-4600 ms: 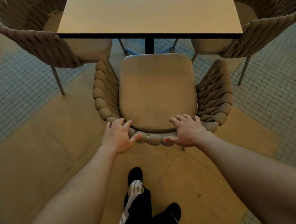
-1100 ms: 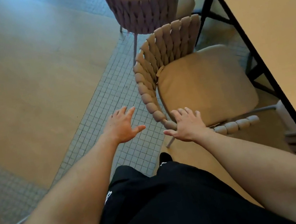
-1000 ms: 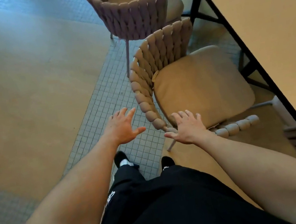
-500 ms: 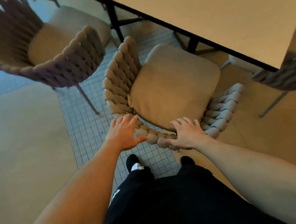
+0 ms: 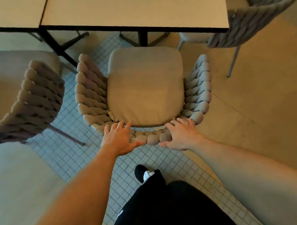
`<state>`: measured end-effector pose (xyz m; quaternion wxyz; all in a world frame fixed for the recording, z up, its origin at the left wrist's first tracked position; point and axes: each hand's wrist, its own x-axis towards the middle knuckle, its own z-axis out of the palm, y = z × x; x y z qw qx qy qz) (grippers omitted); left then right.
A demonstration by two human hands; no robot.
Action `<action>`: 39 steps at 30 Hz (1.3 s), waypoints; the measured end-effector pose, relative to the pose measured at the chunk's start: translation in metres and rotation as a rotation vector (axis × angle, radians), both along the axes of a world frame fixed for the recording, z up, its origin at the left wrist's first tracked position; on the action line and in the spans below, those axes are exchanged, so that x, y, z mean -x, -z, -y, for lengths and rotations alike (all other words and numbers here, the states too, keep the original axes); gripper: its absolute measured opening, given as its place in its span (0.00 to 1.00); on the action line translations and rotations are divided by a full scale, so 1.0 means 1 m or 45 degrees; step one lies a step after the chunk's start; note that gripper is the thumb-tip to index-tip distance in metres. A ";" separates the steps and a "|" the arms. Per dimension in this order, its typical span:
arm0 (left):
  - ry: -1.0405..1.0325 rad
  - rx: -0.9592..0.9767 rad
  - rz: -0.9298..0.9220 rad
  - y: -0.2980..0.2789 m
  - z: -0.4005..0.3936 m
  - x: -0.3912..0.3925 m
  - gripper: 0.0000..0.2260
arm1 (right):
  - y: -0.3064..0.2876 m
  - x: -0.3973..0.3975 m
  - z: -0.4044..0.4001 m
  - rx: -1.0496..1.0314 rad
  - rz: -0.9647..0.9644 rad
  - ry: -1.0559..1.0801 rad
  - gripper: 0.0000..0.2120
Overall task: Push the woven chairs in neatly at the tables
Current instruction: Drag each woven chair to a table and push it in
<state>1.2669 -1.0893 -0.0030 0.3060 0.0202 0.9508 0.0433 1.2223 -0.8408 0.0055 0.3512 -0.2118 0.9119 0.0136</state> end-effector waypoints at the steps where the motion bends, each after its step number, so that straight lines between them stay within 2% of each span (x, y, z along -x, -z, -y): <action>1: 0.014 0.009 0.010 0.004 0.002 0.000 0.46 | 0.003 -0.002 0.000 -0.002 0.006 0.007 0.43; 6: 0.060 0.109 0.064 0.032 0.018 -0.005 0.46 | 0.027 -0.010 -0.001 0.057 0.027 0.034 0.39; 11: 0.135 0.204 -0.054 0.050 0.028 -0.007 0.51 | 0.055 -0.012 0.006 0.071 -0.067 0.027 0.39; 13: 0.180 0.238 -0.107 0.055 0.030 -0.008 0.49 | 0.061 -0.013 0.009 0.087 -0.072 0.012 0.38; 19: 0.199 0.235 -0.166 0.052 0.024 -0.024 0.43 | 0.053 -0.028 0.009 0.074 -0.071 -0.005 0.36; 23: 0.187 0.232 -0.197 0.055 0.021 -0.045 0.47 | 0.057 -0.044 0.005 0.063 -0.091 -0.028 0.34; 28: 0.189 0.236 -0.223 0.056 0.033 -0.031 0.42 | 0.055 -0.032 0.017 0.070 -0.122 -0.005 0.33; 39: 0.232 0.244 -0.250 0.057 0.038 -0.027 0.44 | 0.054 -0.035 0.019 0.064 -0.150 -0.021 0.32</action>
